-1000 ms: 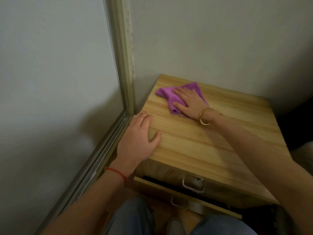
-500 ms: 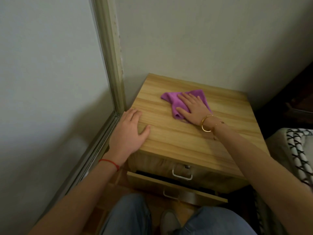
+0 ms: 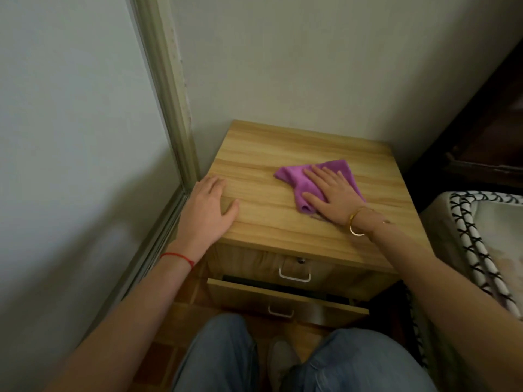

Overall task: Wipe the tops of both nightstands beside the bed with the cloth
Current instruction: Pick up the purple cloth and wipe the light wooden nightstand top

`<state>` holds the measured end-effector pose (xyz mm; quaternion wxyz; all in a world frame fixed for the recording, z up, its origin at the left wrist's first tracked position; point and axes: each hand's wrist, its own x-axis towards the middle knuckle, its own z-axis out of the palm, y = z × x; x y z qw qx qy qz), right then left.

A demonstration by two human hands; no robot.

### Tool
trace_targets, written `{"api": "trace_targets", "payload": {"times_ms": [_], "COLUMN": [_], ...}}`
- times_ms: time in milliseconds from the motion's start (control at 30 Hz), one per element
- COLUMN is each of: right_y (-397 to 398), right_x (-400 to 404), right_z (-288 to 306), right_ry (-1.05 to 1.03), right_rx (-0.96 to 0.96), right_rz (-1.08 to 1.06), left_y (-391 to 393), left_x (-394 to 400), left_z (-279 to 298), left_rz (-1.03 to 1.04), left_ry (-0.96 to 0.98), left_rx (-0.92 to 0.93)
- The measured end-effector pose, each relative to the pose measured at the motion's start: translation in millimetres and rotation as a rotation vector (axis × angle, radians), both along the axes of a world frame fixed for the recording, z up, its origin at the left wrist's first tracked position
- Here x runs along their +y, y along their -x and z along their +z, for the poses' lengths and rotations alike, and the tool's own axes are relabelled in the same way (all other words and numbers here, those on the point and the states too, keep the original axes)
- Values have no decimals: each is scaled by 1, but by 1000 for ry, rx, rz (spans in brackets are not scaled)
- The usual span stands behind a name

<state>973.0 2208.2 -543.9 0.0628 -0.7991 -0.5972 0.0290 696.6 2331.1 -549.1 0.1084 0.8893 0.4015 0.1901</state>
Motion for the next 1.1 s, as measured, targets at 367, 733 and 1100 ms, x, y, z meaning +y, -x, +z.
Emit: {"api": "trace_targets", "payload": {"times_ms": [367,733,1100], "right_y": [14,8,-59], "right_x": [-23,29,131], "right_z": [2,-6,1], "right_ry": [-34,-44,34], "right_rx": [10,-14,-36], "right_rz": [105,108,-210], "left_y": [-43,-43,-45], "left_x": [-10,-7,-8], "left_z": [4,-4,-5], "left_rz": [-46,-45,-43], "left_ry": [115,55,67], "left_rx": [-24,-17,-45]}}
